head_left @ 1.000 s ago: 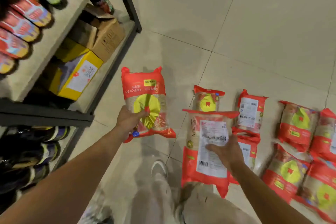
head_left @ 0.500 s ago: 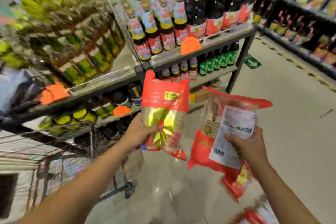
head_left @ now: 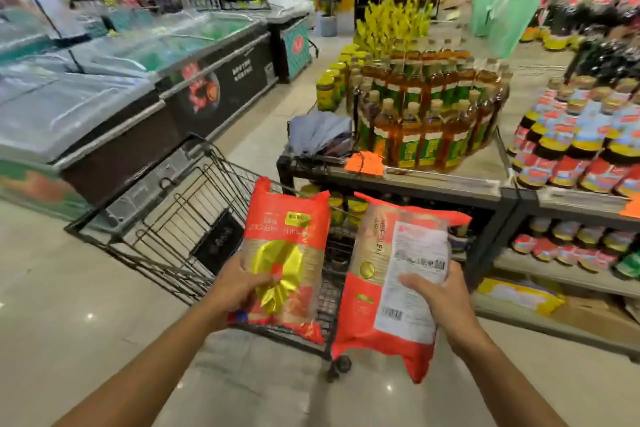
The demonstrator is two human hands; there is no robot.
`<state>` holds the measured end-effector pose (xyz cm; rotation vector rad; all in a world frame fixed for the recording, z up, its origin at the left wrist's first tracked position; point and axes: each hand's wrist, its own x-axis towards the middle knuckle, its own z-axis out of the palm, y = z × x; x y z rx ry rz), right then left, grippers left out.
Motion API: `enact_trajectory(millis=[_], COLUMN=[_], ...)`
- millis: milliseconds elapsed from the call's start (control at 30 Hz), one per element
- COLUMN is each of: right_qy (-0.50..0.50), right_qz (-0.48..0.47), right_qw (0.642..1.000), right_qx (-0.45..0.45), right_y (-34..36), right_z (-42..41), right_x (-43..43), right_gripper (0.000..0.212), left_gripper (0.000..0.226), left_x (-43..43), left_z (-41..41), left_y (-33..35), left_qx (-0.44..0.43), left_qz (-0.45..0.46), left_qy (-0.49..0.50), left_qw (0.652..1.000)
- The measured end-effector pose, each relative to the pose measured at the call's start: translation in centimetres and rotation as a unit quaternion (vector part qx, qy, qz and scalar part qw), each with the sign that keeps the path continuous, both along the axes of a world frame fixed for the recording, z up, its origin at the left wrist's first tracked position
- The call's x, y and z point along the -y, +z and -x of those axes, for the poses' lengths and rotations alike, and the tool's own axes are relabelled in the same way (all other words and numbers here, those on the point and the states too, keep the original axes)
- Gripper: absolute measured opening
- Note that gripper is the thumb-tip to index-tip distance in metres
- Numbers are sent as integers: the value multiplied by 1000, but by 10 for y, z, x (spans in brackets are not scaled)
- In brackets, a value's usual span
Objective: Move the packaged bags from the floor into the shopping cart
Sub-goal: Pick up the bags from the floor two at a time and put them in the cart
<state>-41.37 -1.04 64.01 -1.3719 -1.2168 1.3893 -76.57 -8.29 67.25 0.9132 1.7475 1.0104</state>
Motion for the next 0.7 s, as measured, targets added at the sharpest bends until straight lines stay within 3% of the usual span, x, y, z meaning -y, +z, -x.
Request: enact_trajectory(millis=[67, 133, 267, 400, 433, 533, 700], right_qy=[23, 39, 26, -3, -9, -42, -77], right_qz=[-12, -8, 49, 87, 96, 118, 167], right_qw=[1000, 999, 998, 996, 995, 992, 983], right_qx=[-3, -3, -4, 11, 7, 2, 5], right_y=[3, -2, -17, -32, -36, -52, -113], right_z=[66, 127, 220, 275, 283, 301, 322], right_x=[-2, -4, -22, -54, -63, -91, -159], right_gripper=[45, 42, 55, 73, 66, 32, 42], left_gripper=[76, 72, 44, 38, 37, 52, 68], left_x=[10, 13, 2, -40, -55, -106, -198], left_z=[61, 117, 200, 260, 272, 296, 308], left_y=[-8, -15, -28, -46, -53, -77, -136], left_qx=[4, 25, 40, 47, 41, 33, -4], left_qz=[14, 20, 29, 54, 63, 101, 176], left_qy=[15, 28, 48, 46, 40, 5, -15], left_qw=[1000, 999, 998, 996, 996, 994, 984])
